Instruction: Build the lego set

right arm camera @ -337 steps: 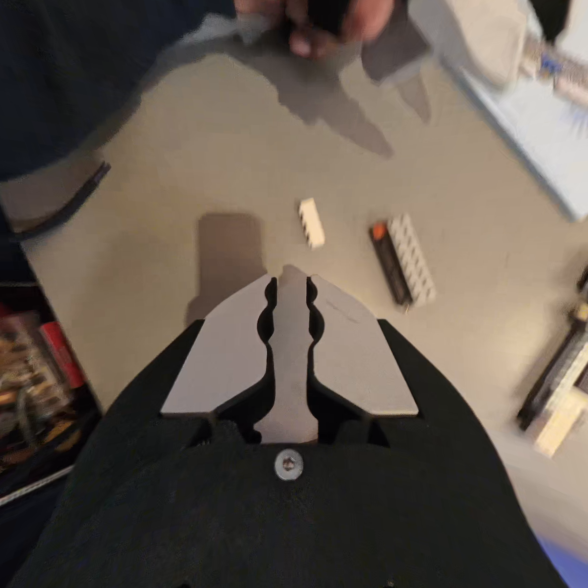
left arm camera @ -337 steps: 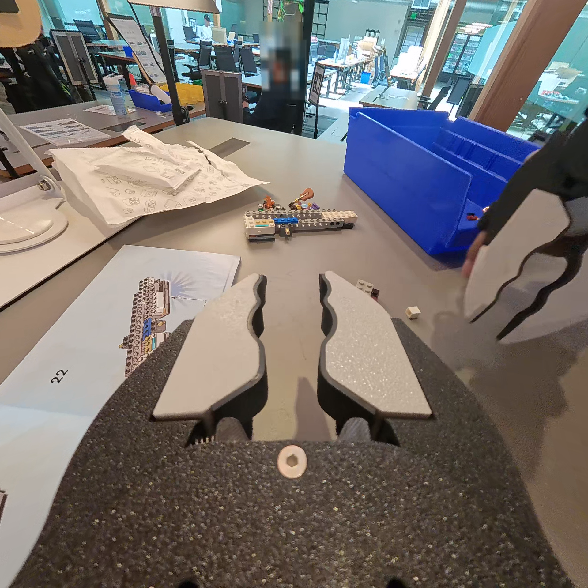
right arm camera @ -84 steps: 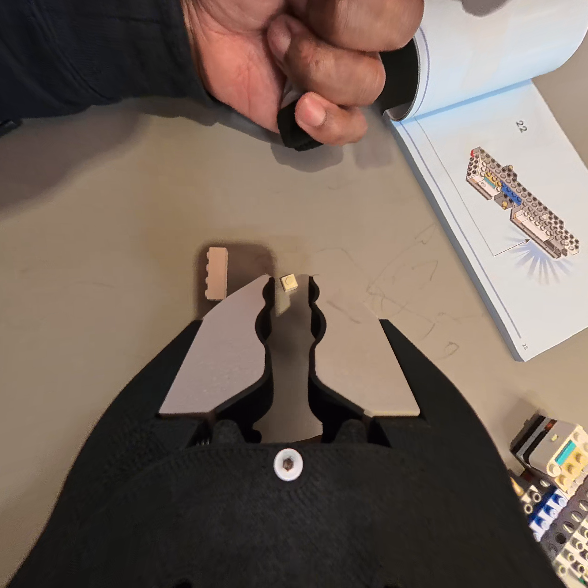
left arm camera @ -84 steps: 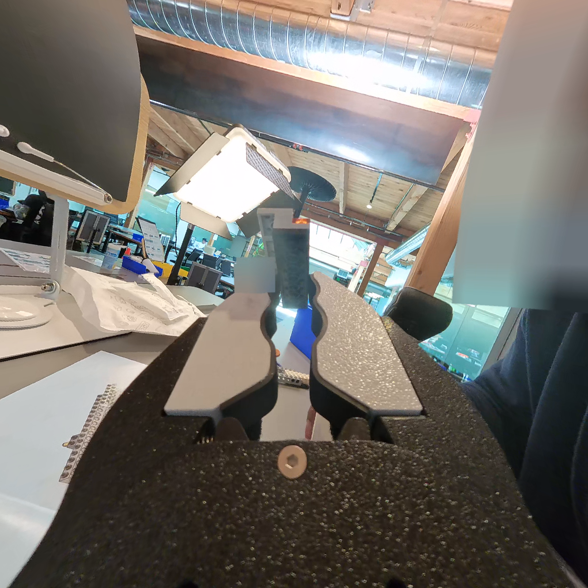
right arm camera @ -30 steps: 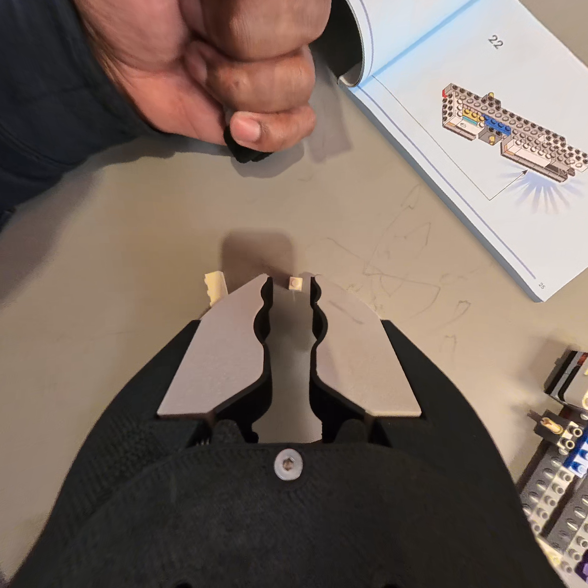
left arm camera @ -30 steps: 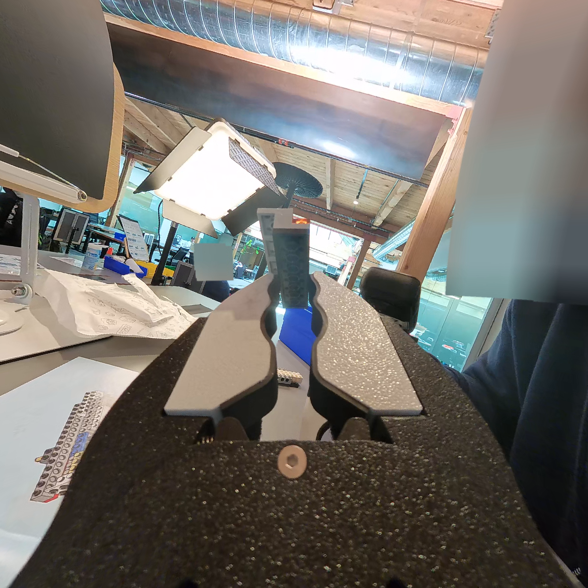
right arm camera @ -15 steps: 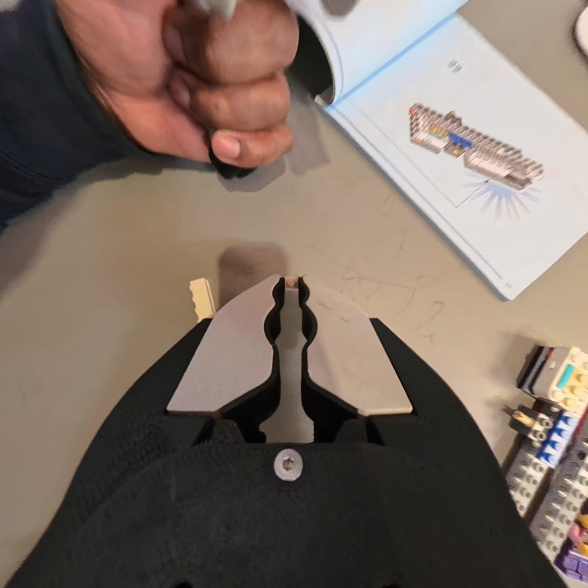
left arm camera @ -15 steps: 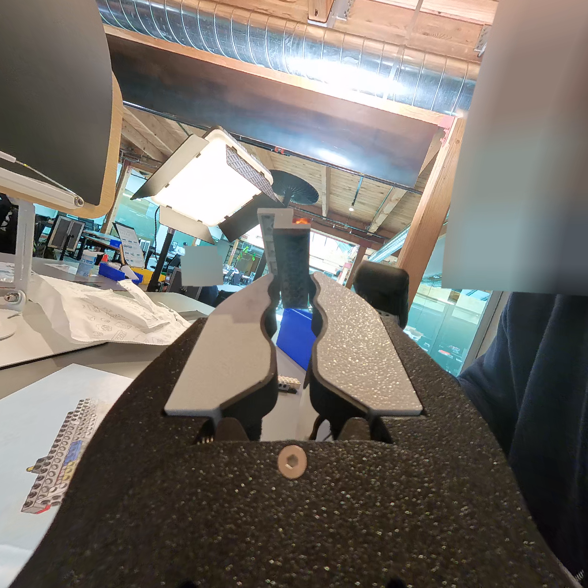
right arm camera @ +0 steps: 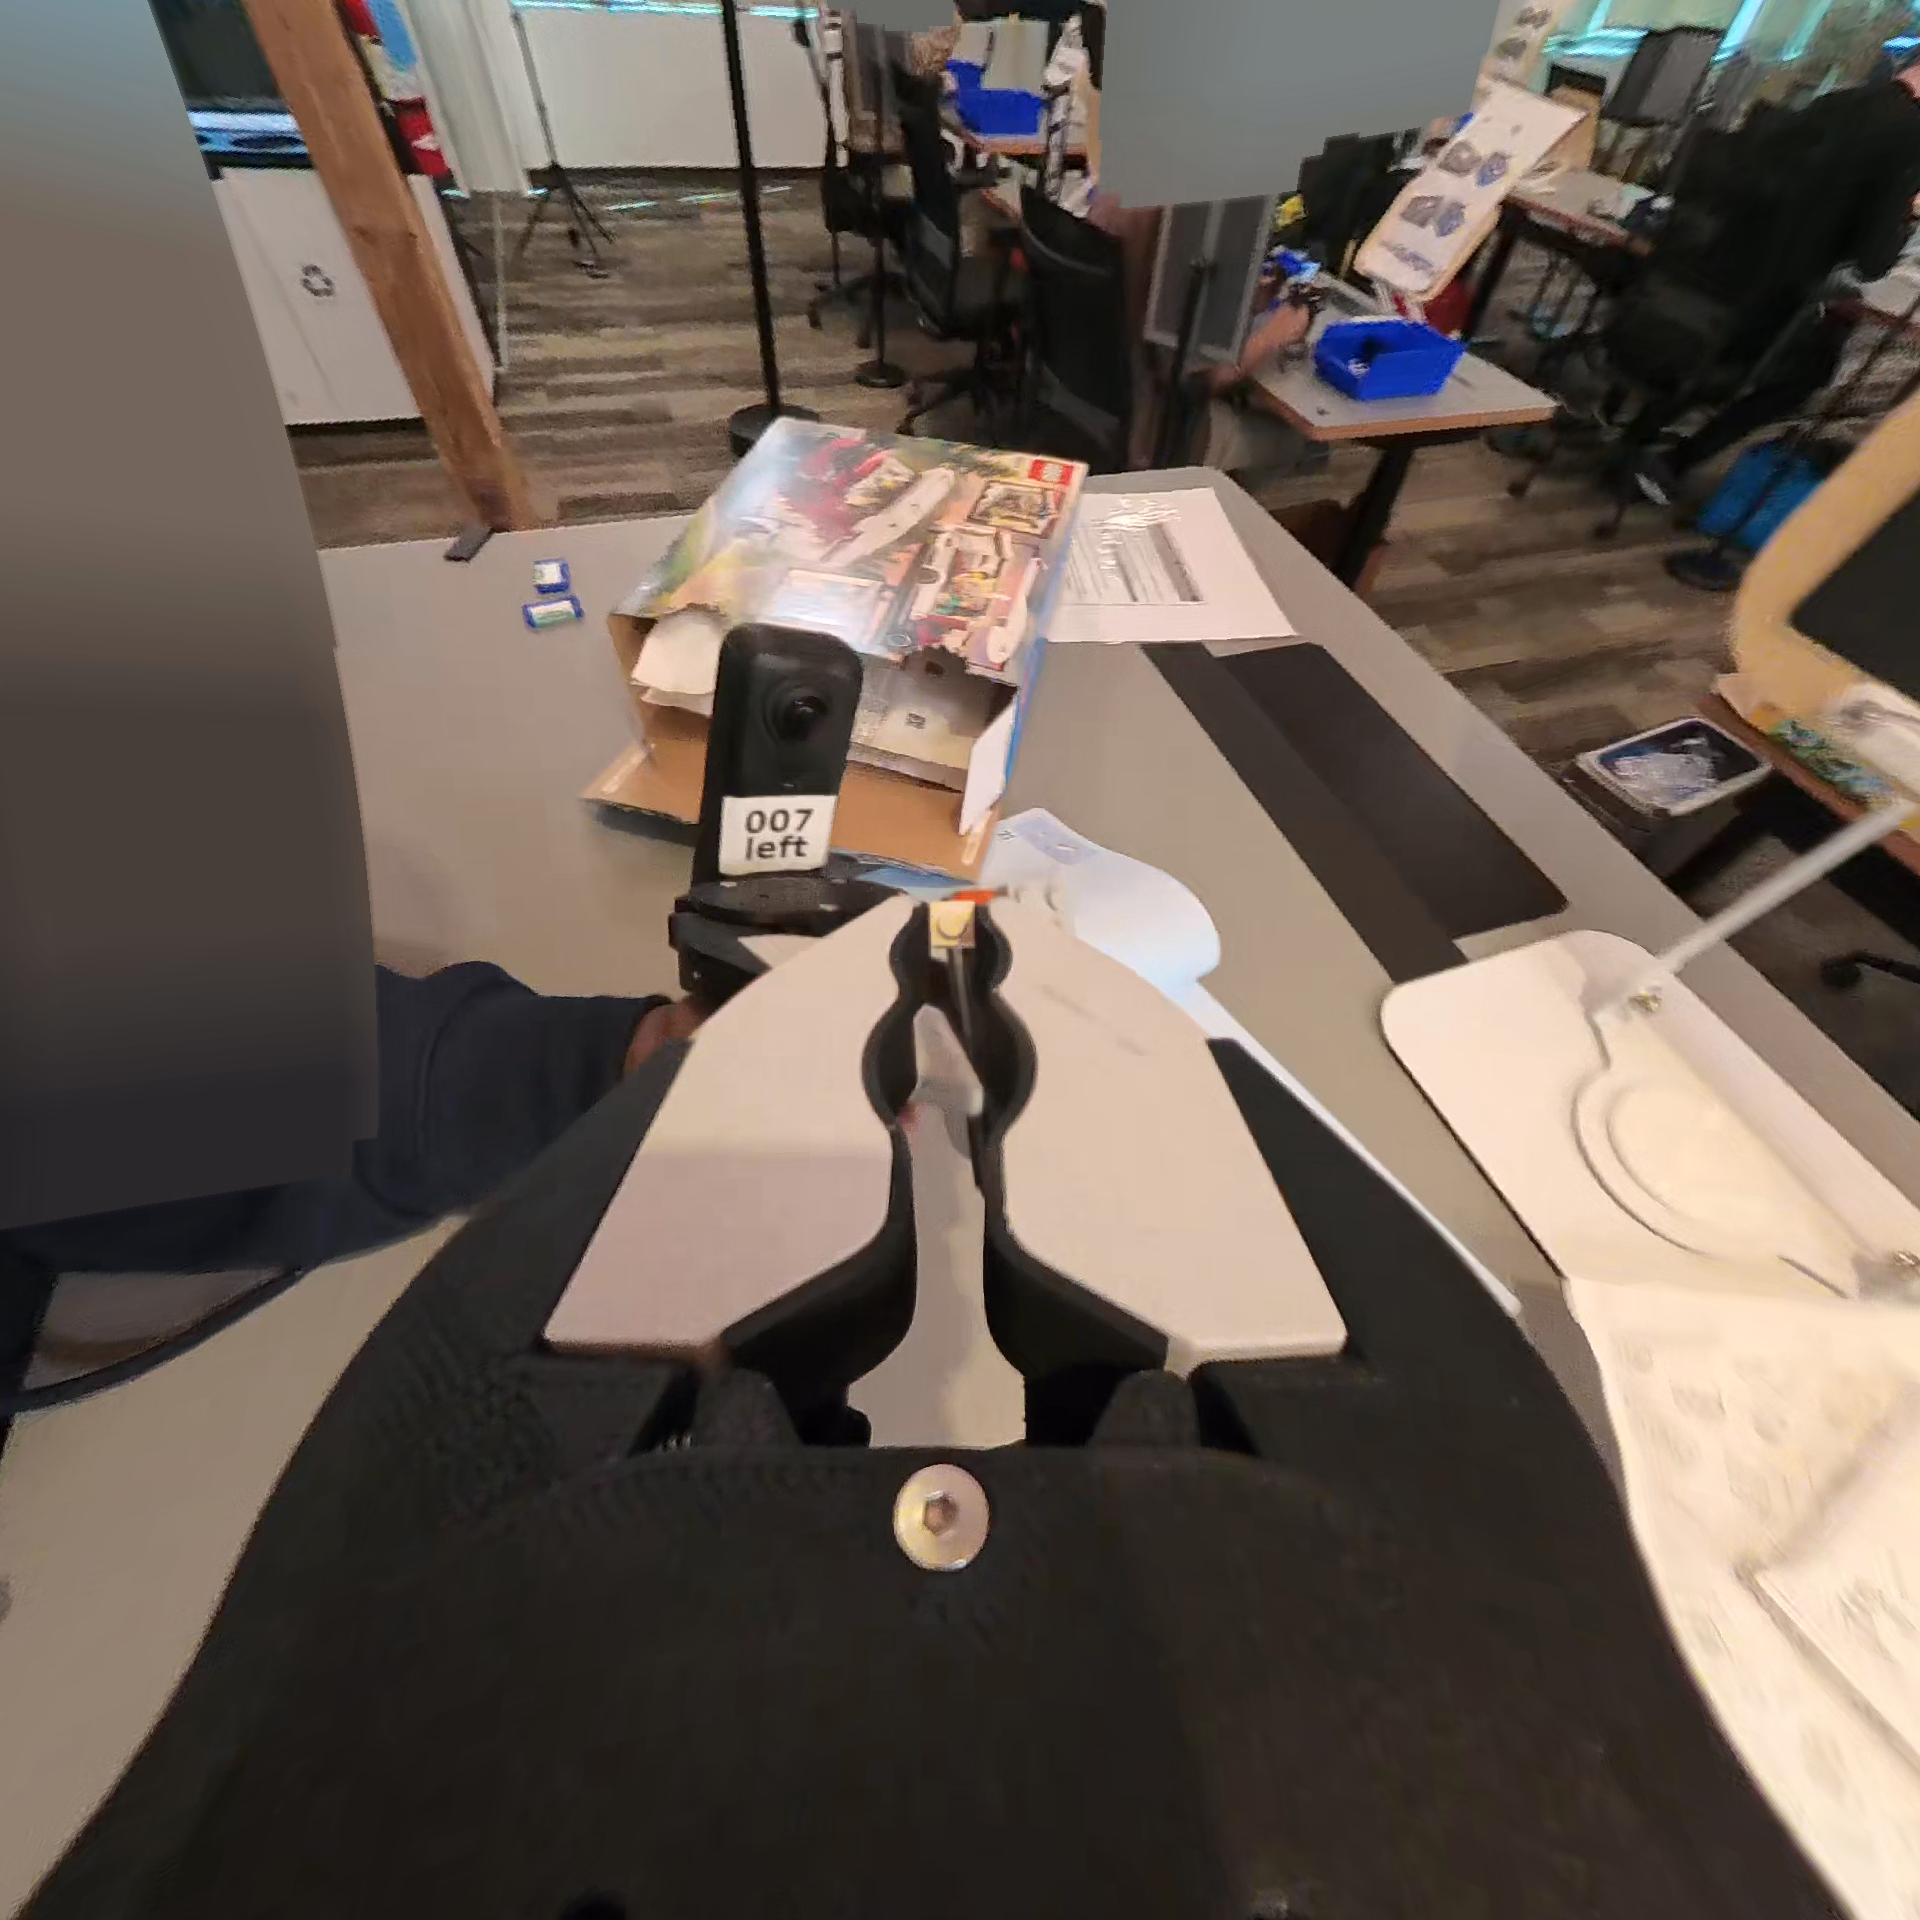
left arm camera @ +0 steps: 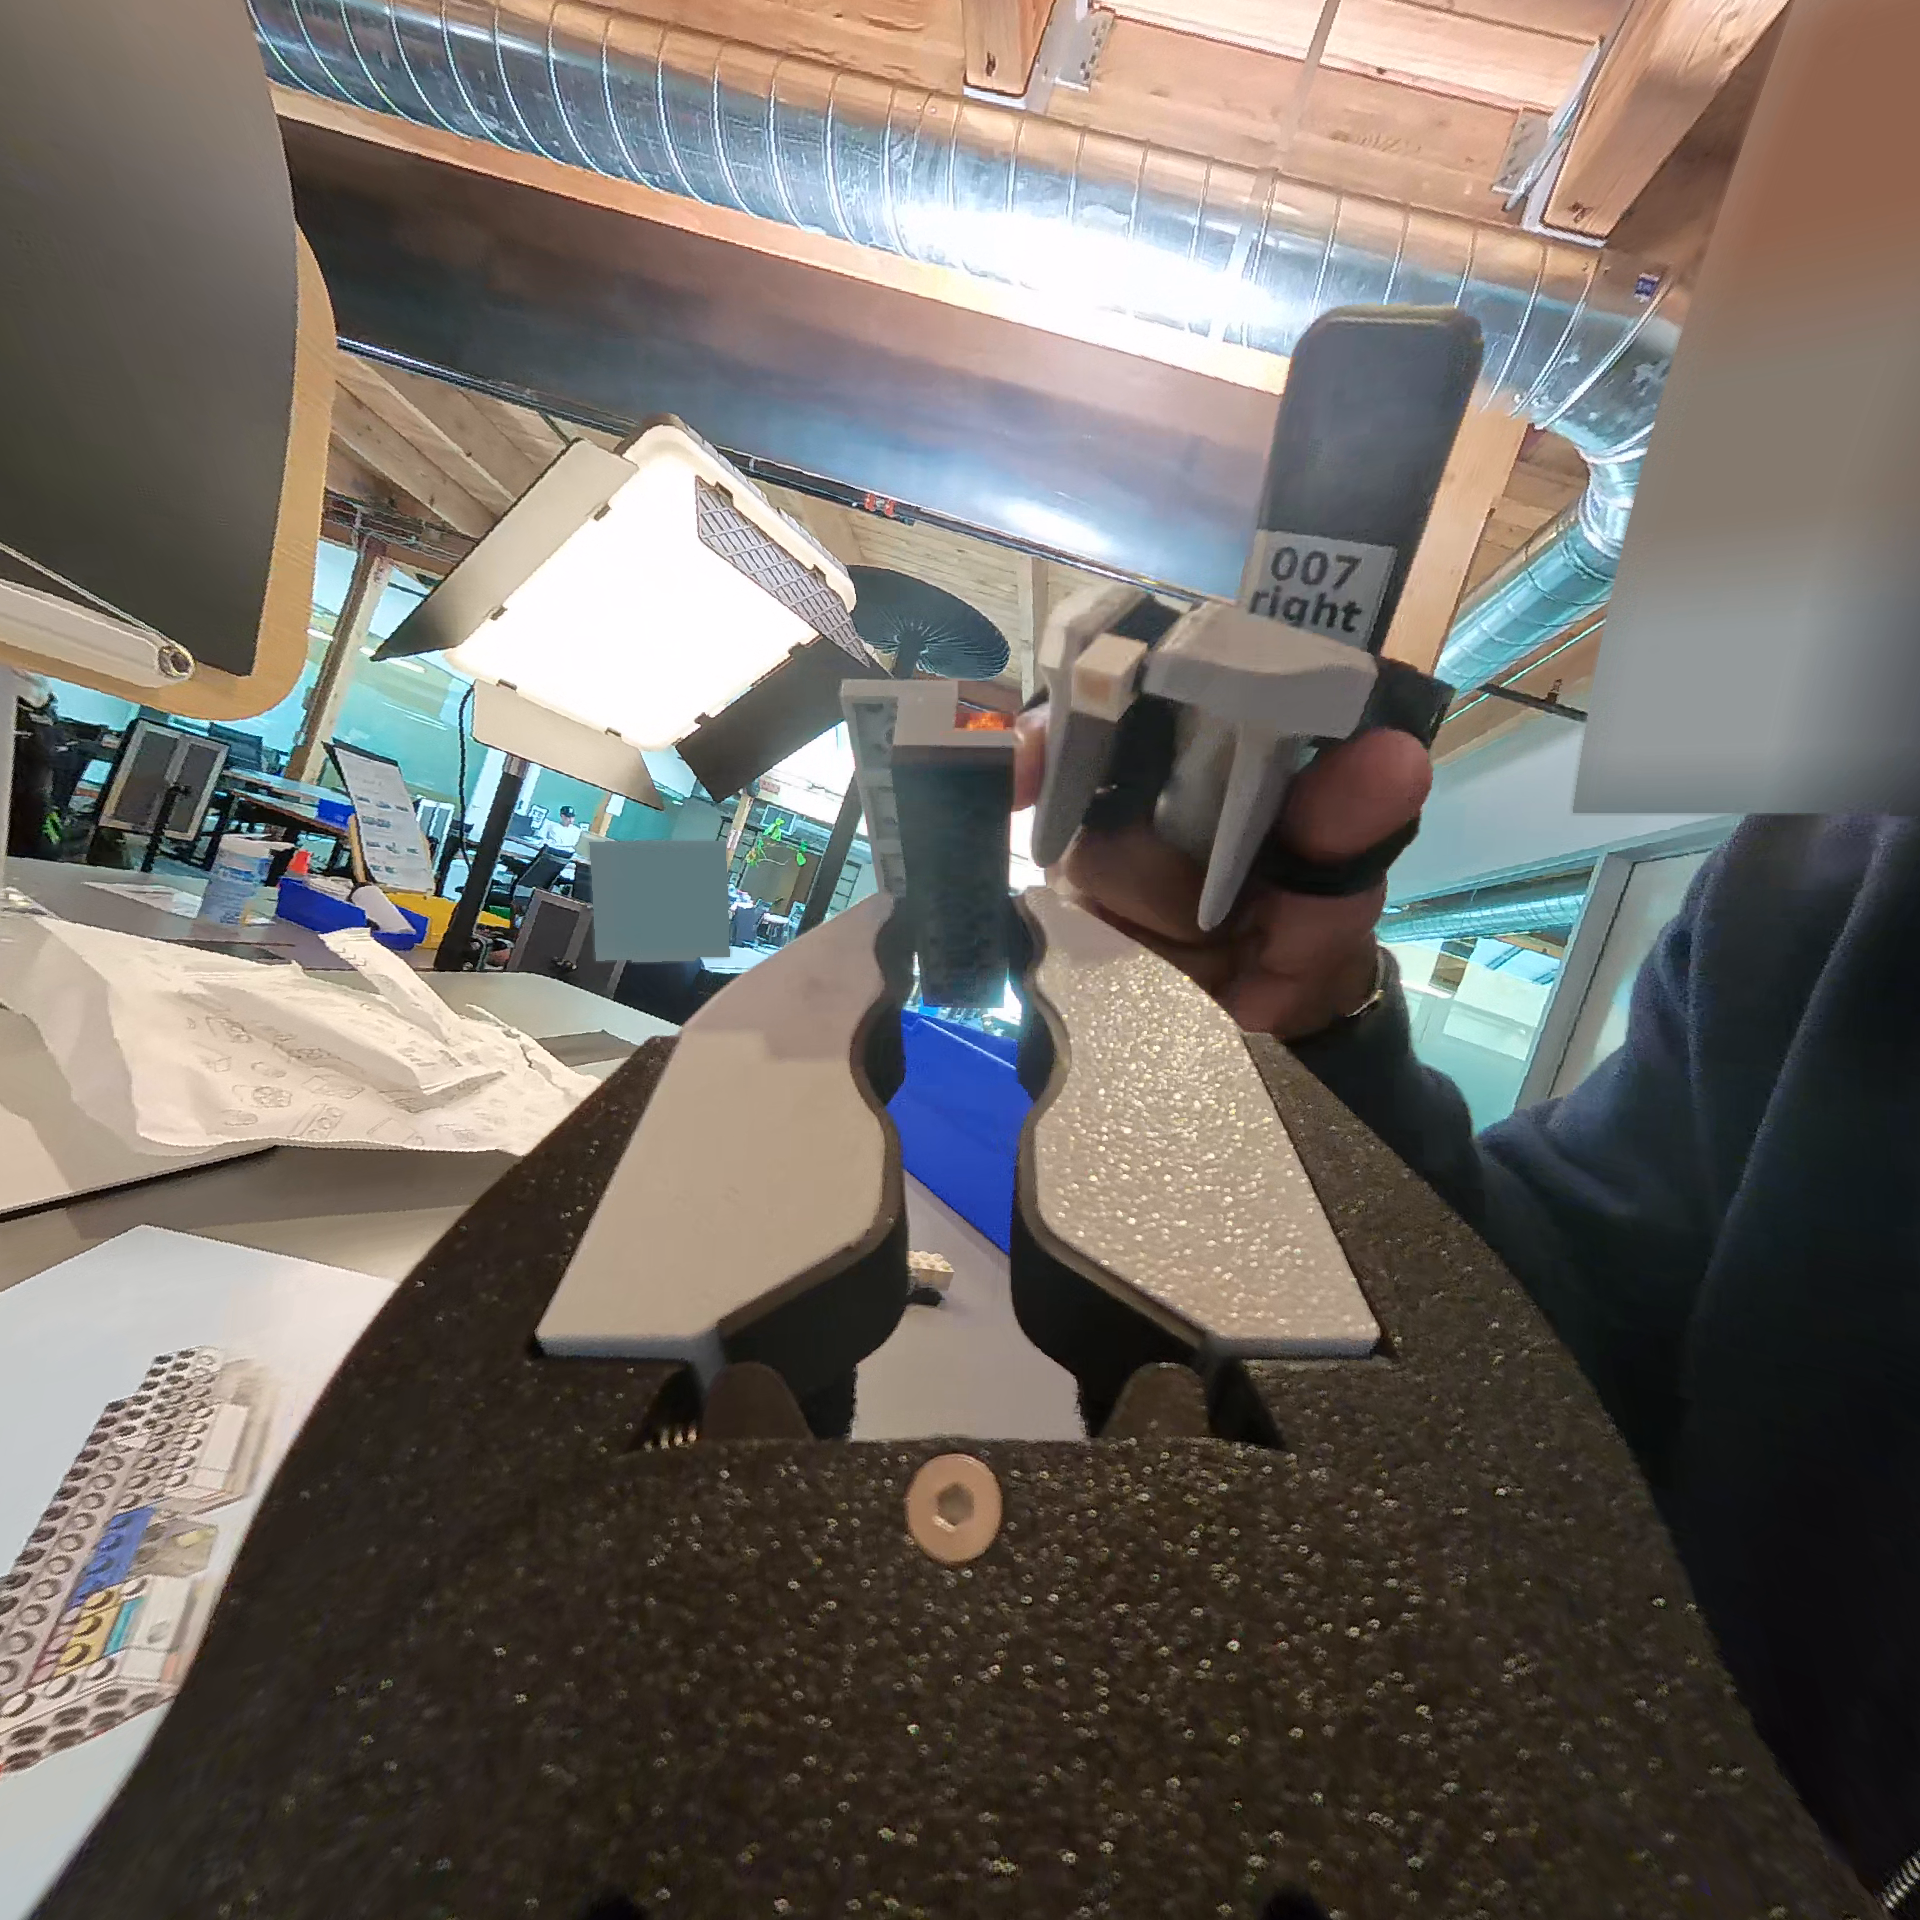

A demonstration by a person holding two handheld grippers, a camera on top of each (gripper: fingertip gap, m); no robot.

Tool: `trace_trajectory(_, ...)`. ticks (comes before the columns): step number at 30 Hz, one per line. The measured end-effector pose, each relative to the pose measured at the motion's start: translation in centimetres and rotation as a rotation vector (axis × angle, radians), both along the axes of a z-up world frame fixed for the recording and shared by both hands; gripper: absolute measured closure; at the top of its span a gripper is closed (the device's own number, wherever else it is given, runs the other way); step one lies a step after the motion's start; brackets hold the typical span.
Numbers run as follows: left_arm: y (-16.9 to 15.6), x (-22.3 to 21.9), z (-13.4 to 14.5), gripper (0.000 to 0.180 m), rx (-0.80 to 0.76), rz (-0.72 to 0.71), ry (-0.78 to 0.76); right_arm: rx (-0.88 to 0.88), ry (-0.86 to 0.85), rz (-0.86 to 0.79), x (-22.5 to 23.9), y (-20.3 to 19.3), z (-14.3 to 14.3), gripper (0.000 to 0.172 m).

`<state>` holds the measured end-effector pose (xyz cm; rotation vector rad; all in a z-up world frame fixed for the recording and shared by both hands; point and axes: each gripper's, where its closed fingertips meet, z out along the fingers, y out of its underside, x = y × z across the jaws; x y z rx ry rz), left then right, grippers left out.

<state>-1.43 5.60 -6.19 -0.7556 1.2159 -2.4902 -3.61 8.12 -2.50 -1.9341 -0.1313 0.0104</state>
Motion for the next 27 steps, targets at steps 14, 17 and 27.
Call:
trace_trajectory(14, 0.1, -0.3, 0.5, 0.163, -0.060, -0.041, -0.012, -0.037, -0.004, 0.052, 0.6, 1.7, -0.8, 0.164)
trace_trajectory(17, 0.0, -0.3, 0.4, 0.163, -0.054, -0.048, -0.013, -0.038, 0.011, 0.066, 0.5, 1.5, -0.8, 0.164)
trace_trajectory(27, -0.1, -0.4, 0.5, 0.163, -0.063, -0.060, -0.010, -0.032, 0.030, 0.073, 0.5, 1.7, -1.1, 0.163)
